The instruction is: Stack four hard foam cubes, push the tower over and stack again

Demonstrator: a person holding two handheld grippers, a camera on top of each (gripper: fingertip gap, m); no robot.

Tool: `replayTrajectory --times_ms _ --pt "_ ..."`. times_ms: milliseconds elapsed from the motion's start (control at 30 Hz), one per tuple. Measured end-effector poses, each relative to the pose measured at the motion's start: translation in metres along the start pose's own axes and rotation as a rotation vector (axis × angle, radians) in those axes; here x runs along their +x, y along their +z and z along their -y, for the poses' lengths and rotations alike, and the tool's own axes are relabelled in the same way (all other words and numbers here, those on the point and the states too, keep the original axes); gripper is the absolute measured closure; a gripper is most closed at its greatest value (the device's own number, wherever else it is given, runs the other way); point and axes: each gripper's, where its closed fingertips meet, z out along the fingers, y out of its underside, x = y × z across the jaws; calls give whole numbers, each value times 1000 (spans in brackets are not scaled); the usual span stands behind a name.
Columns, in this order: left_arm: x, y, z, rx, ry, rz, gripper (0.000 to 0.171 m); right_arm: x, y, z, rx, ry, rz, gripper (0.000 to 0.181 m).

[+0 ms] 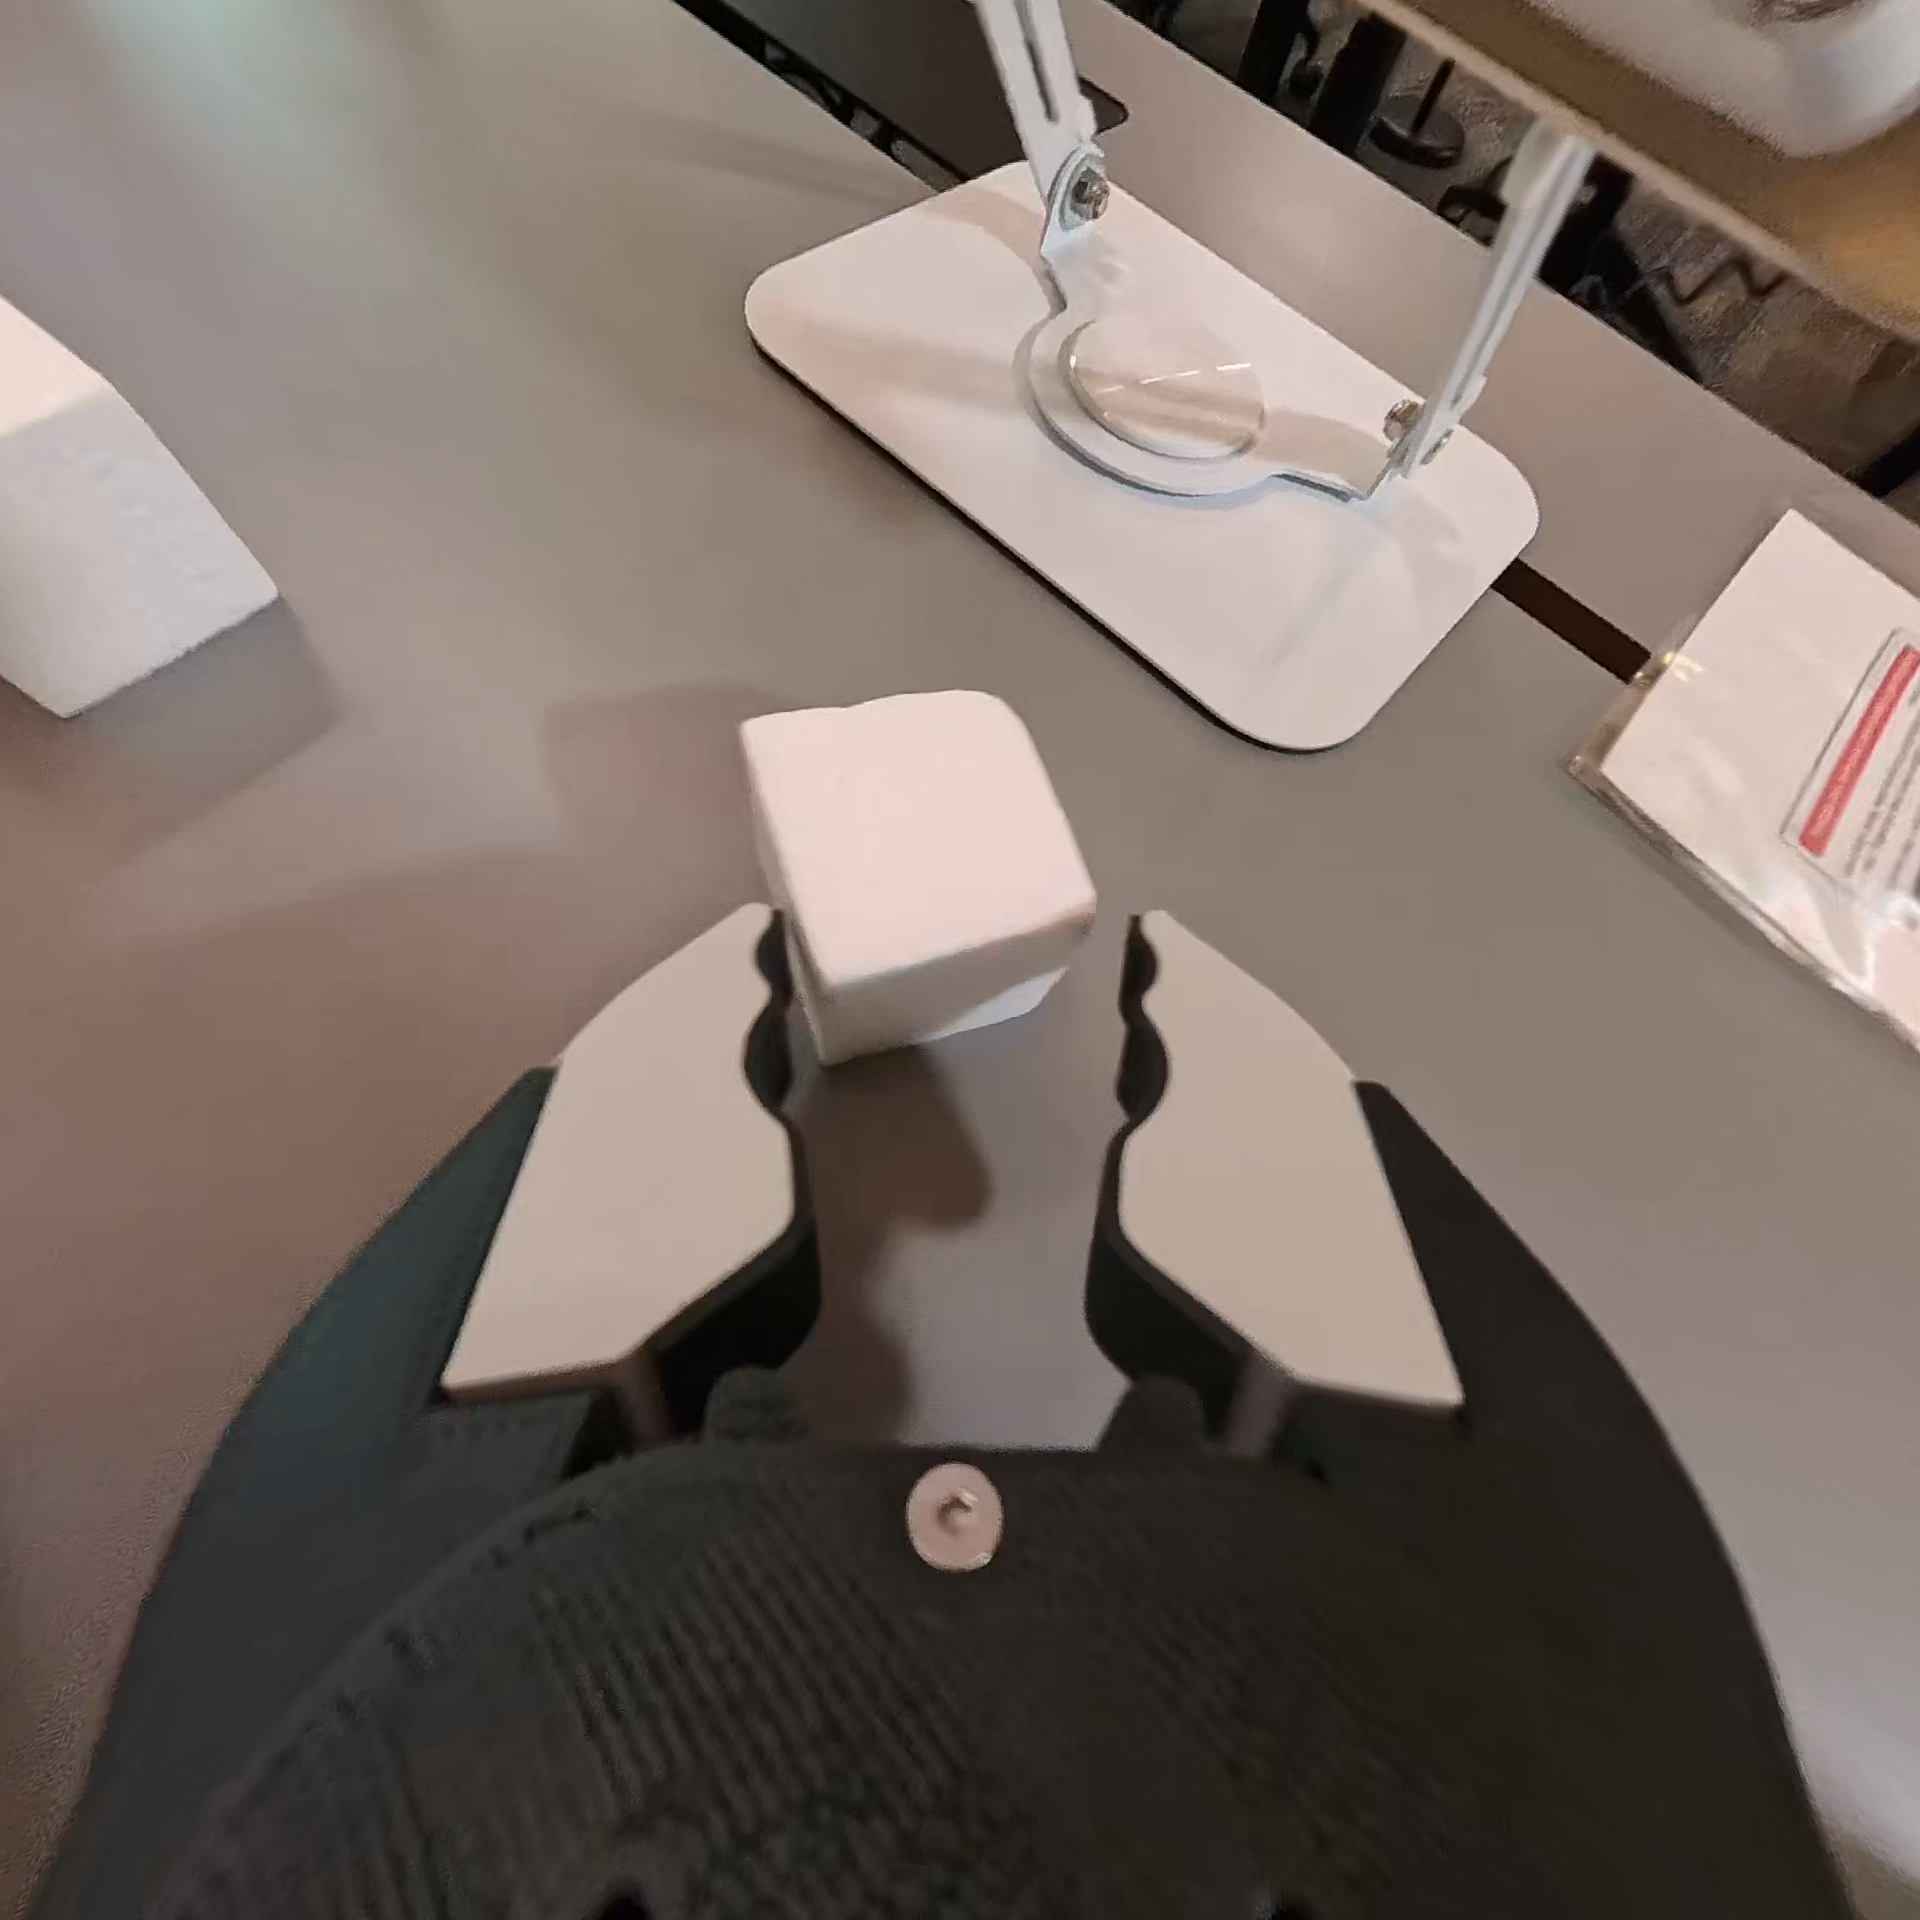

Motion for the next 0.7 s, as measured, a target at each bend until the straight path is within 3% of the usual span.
replayTrajectory --times_ms 200,433,533,700 --pt "2 -1 -1 -1 -6 -12 143 -11 -16 17 69 -114 7 126" --pt "27 24 0 -34 16 -90 142 -41 -106 70 301 -229 170 126" --pt "42 38 -1 -59 40 -129 142 -63 -145 78 343 -227 312 126" --pt "65 55 -5 -91 84 -181 142 -86 -179 84 395 -176 391 126"
